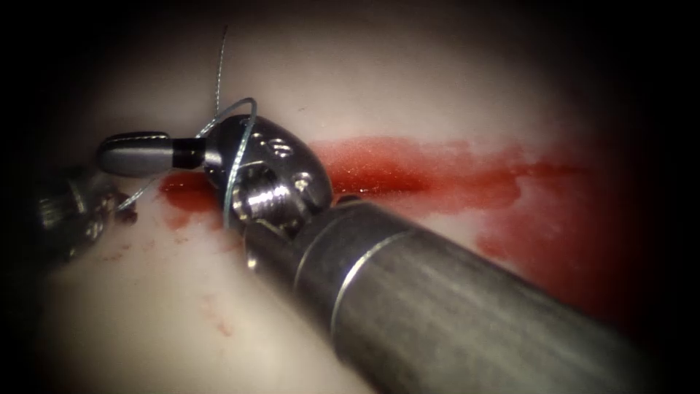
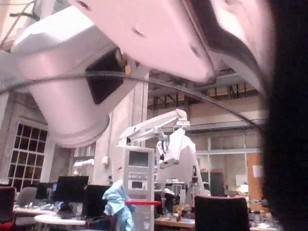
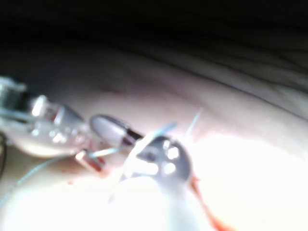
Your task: Wound Closure
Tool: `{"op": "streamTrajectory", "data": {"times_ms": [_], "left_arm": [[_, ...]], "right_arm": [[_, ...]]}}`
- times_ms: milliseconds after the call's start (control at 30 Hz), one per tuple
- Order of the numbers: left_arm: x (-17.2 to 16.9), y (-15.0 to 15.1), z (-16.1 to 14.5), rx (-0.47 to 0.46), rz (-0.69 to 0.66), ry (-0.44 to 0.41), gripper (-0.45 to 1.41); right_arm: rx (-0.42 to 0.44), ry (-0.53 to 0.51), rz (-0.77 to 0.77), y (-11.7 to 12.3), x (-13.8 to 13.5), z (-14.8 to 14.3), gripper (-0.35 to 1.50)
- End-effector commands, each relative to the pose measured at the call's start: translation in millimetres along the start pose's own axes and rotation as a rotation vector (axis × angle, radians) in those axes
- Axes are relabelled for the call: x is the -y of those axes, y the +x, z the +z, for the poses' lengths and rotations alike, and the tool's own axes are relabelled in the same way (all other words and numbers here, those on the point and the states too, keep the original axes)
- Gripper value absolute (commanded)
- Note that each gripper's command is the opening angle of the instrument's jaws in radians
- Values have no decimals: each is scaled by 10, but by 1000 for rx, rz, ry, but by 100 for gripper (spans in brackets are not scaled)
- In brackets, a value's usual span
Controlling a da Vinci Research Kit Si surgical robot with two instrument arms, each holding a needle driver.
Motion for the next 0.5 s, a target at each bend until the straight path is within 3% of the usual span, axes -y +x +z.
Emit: {"op": "streamTrajectory", "data": {"times_ms": [33,233,333,400,500], "left_arm": [[-11,-7,-8,11,6,-6,-45],[-15,-10,-31,49,54,-44,-45],[-19,-11,-37,60,64,-74,-45],[-27,-11,-44,87,78,-123,-45],[-39,-11,-55,158,131,-224,-45]], "right_arm": [[51,-22,-37,6,-14,-2,-35],[242,-150,-139,6,-17,-12,-35],[283,-163,-182,6,-17,-14,-35],[345,-116,-226,5,-17,-15,-35],[409,58,-309,2,-12,-13,-35]]}}
